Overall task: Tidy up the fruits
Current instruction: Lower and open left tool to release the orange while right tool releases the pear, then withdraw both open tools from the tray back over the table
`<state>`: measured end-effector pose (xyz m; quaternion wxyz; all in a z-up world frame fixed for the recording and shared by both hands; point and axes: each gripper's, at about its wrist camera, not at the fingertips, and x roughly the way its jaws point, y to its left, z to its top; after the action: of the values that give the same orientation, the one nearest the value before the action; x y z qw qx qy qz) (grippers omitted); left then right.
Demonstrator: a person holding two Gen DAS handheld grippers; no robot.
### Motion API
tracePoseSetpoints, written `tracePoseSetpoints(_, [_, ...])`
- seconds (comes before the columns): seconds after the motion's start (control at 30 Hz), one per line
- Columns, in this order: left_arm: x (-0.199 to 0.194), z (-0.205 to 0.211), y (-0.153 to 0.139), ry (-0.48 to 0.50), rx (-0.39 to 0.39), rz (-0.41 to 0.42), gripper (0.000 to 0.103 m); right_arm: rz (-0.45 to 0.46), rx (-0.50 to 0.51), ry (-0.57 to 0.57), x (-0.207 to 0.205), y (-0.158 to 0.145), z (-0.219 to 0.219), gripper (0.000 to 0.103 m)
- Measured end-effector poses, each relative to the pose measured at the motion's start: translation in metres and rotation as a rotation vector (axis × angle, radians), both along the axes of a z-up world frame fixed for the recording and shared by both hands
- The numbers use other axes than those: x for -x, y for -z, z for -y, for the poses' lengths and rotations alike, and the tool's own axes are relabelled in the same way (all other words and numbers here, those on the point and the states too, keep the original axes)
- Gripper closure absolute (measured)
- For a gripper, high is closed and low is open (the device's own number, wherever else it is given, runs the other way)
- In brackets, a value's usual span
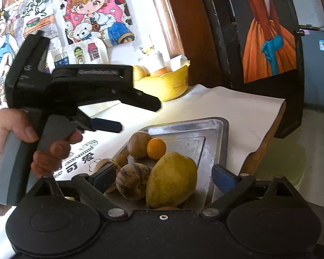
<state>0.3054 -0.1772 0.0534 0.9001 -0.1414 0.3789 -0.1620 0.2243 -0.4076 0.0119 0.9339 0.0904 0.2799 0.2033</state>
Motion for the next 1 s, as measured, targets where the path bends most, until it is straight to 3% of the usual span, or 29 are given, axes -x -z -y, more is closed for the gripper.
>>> tracePoseSetpoints(0.43, [0.024,-0.020,-0.015,-0.045,-0.027,0.065,0.001,0.015,0.019,0.070,0.011,-0.011,-0.004,0.001])
tracePoseSetpoints(0.67, [0.053,-0.030,-0.016,-0.114,-0.122,0.172,0.001,0.031,0.053,0.098,0.021,-0.013,-0.008,0.001])
tracePoseSetpoints(1.0, [0.088,-0.049,-0.016,-0.181,-0.179,0.255,0.001,0.070,0.064,0.122,0.036,-0.020,-0.015,0.001])
